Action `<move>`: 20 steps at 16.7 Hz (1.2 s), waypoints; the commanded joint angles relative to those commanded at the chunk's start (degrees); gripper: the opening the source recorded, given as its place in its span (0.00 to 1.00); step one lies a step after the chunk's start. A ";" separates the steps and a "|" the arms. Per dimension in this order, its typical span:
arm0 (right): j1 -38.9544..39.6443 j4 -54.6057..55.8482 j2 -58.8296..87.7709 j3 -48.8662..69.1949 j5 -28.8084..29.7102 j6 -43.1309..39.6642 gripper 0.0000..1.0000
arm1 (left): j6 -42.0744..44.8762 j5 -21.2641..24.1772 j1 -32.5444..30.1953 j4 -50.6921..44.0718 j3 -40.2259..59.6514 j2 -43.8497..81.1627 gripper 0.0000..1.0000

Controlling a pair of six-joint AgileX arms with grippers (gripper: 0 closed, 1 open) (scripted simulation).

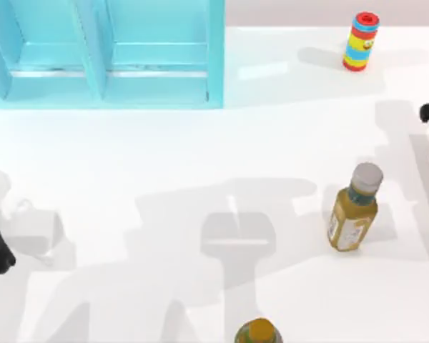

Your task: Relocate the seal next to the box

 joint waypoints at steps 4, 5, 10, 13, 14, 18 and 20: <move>0.00 4.21 0.80 -3.73 0.03 -0.01 0.00 | 0.00 0.00 0.00 0.00 0.00 0.00 1.00; 0.00 4.21 0.80 -3.73 0.03 -0.01 0.00 | 0.00 0.00 0.00 0.00 0.00 0.00 1.00; 0.00 4.21 0.80 -3.73 0.03 -0.01 0.23 | 0.00 0.00 0.00 0.00 0.00 0.00 1.00; 0.00 4.21 0.80 -3.73 0.03 -0.01 0.45 | 0.00 0.00 0.00 0.00 0.00 0.00 1.00; 0.00 4.21 0.80 -3.73 0.03 -0.01 0.53 | 0.00 0.00 0.00 0.00 0.00 0.00 1.00; 0.00 4.21 0.80 -3.73 0.03 -0.01 0.83 | 0.00 0.00 0.00 0.00 0.00 0.00 1.00; 0.00 4.21 0.80 -3.73 0.03 -0.01 0.98 | 0.00 0.00 0.00 0.00 0.00 0.00 1.00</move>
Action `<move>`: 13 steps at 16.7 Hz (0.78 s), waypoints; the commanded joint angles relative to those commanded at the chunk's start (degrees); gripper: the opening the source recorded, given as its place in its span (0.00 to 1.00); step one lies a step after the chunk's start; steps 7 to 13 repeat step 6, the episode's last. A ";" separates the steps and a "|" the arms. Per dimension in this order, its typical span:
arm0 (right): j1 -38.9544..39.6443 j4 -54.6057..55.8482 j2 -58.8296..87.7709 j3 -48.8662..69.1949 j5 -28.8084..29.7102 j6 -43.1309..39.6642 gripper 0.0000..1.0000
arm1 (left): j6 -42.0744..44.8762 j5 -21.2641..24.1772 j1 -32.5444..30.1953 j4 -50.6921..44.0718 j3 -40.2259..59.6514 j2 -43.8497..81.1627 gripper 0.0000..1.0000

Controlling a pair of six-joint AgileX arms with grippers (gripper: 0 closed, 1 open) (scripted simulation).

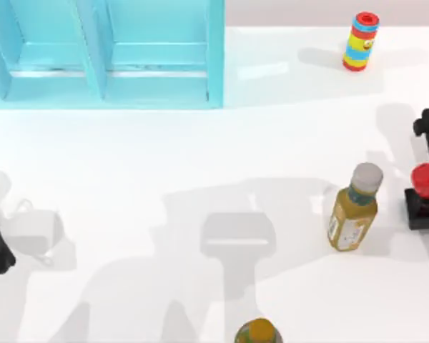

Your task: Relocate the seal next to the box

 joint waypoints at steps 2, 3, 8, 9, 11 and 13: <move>0.00 0.00 0.00 0.00 0.00 0.00 1.00 | 0.00 0.00 0.00 0.00 0.00 0.00 1.00; 0.00 0.00 0.00 0.00 0.00 0.00 1.00 | 0.00 0.00 0.00 0.00 0.00 0.00 1.00; 0.00 0.00 0.00 0.00 0.00 0.00 1.00 | 0.00 0.00 0.00 0.00 0.00 0.00 1.00; 0.00 0.00 0.00 0.00 0.00 0.00 1.00 | 0.00 0.00 0.00 0.00 0.00 0.00 1.00; 0.00 0.00 0.00 0.00 0.00 0.00 1.00 | 0.00 0.00 0.00 0.00 0.00 0.00 1.00; 0.00 0.00 0.00 0.00 0.00 0.00 1.00 | 0.00 0.00 0.00 0.00 0.00 0.00 1.00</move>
